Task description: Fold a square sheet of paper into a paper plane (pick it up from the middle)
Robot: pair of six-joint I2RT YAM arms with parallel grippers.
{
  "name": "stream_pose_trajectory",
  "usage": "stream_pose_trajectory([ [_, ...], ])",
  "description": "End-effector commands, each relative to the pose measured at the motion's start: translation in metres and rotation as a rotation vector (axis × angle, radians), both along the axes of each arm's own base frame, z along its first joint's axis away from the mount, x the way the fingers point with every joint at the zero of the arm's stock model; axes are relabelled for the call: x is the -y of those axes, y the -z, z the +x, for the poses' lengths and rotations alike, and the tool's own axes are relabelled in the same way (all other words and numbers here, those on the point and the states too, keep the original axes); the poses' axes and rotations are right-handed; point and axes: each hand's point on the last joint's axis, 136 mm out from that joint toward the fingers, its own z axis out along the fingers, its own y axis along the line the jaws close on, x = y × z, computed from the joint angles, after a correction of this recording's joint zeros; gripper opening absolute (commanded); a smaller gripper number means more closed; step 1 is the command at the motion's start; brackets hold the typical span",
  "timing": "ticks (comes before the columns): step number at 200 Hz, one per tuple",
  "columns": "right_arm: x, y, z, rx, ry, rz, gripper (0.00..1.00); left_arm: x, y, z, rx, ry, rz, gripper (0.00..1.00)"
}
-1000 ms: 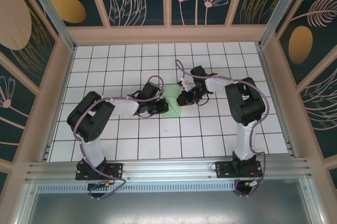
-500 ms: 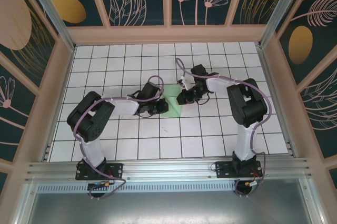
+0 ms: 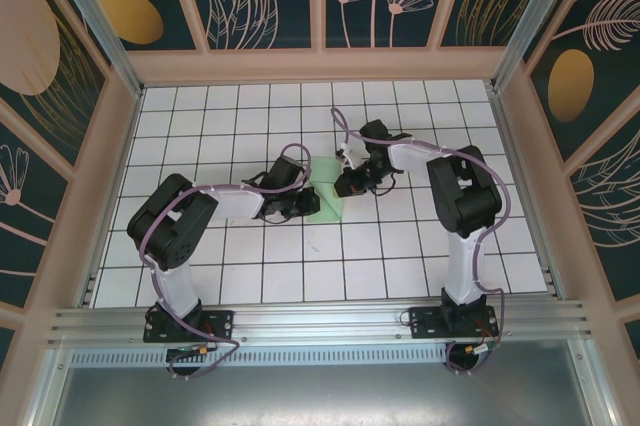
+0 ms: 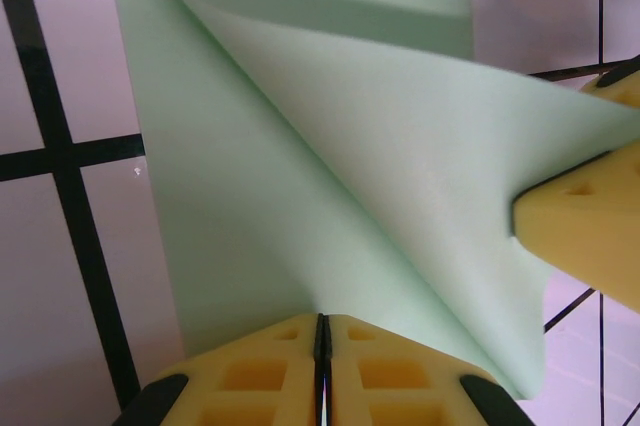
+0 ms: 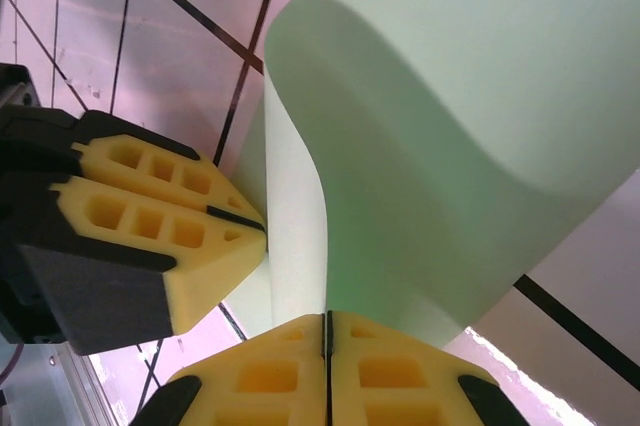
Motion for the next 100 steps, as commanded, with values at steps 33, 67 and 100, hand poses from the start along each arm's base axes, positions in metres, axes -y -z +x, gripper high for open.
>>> stream_pose_trajectory([
  [33, -0.007, 0.004, -0.004, -0.018, -0.040, -0.010, 0.10, -0.009, -0.005, 0.008, 0.027, -0.028, 0.048, 0.14],
  [67, -0.007, 0.005, -0.004, -0.020, -0.036, -0.016, 0.10, -0.016, -0.022, 0.013, 0.081, -0.068, 0.055, 0.16],
  [100, -0.008, 0.008, -0.003, -0.030, -0.032, -0.019, 0.10, -0.016, -0.029, 0.015, 0.092, -0.084, 0.037, 0.18],
])
